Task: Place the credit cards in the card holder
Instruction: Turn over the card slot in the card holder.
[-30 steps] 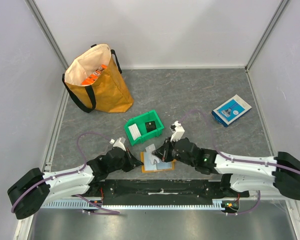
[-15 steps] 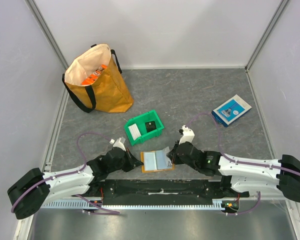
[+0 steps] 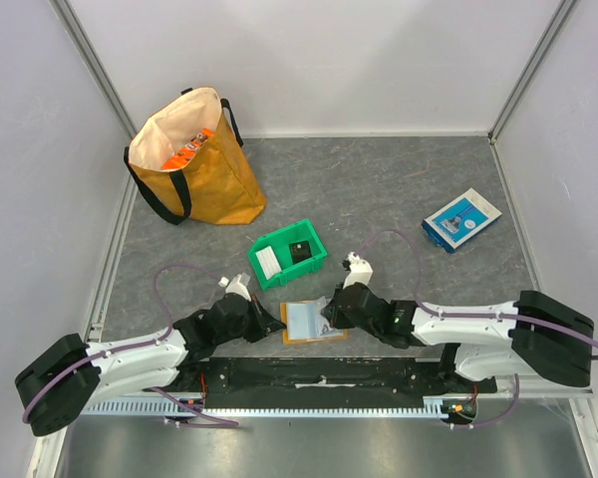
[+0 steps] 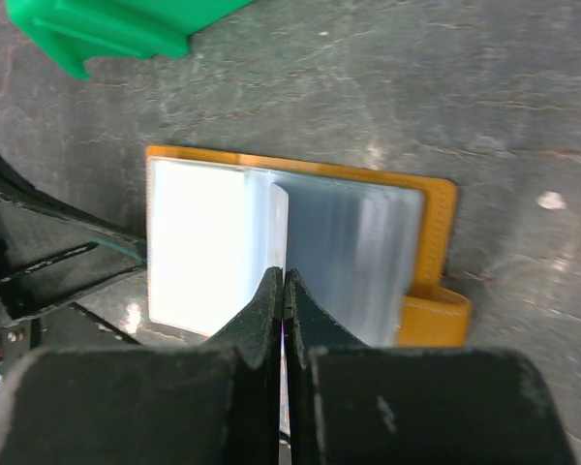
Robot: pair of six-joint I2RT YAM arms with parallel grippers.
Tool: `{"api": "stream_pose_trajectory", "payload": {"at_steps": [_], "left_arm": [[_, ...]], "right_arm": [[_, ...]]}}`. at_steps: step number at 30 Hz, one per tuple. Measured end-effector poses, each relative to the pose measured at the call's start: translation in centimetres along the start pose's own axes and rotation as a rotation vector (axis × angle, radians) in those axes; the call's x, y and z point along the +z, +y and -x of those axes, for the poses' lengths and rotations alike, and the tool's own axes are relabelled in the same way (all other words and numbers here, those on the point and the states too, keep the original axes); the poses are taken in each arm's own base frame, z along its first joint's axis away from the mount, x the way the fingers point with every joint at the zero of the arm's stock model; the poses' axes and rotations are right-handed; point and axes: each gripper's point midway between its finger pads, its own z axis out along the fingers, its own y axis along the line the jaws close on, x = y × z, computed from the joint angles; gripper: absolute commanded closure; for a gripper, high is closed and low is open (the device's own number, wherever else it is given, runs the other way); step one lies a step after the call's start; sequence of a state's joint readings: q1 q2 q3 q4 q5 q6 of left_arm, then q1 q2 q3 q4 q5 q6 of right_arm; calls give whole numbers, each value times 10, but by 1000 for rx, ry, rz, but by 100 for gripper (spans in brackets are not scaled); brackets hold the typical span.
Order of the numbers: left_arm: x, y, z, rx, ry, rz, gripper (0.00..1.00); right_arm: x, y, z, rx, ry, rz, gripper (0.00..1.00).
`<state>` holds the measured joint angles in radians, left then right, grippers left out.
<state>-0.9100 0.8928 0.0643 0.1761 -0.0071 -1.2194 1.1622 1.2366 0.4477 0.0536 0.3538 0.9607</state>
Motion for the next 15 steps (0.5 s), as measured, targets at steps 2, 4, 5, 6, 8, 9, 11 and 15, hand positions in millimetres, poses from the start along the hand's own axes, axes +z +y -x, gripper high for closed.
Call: {"api": "stream_pose_trajectory", "payload": {"at_steps": [2,4,5,6,8,9,11,15], "left_arm": [[0,0,0,0,0,-1,98],[1,-1,0,0,-1,-3,98],[2,-1,0,0,-2,-4,98],[2,-1,0,0,-2,-5,98],[3,-2,1,0,-2,-7,98],[3,-2,1,0,-3,-8,98],[4,-2,1,0,-3,-9,98],[5,-3,1,0,-4,-11,98]], "right_arm": [[5,10,-1,1,10,34,100],[5,22,-1,-8,25,76,100],[4,31,0,-18,34,109,100],[3,33,1,-19,33,118,100],[-2,49,9,-34,26,168,100],[-6,56,15,-36,12,193,100],[-17,68,31,-35,-29,227,100],[-37,63,56,-26,-114,207,100]]}}
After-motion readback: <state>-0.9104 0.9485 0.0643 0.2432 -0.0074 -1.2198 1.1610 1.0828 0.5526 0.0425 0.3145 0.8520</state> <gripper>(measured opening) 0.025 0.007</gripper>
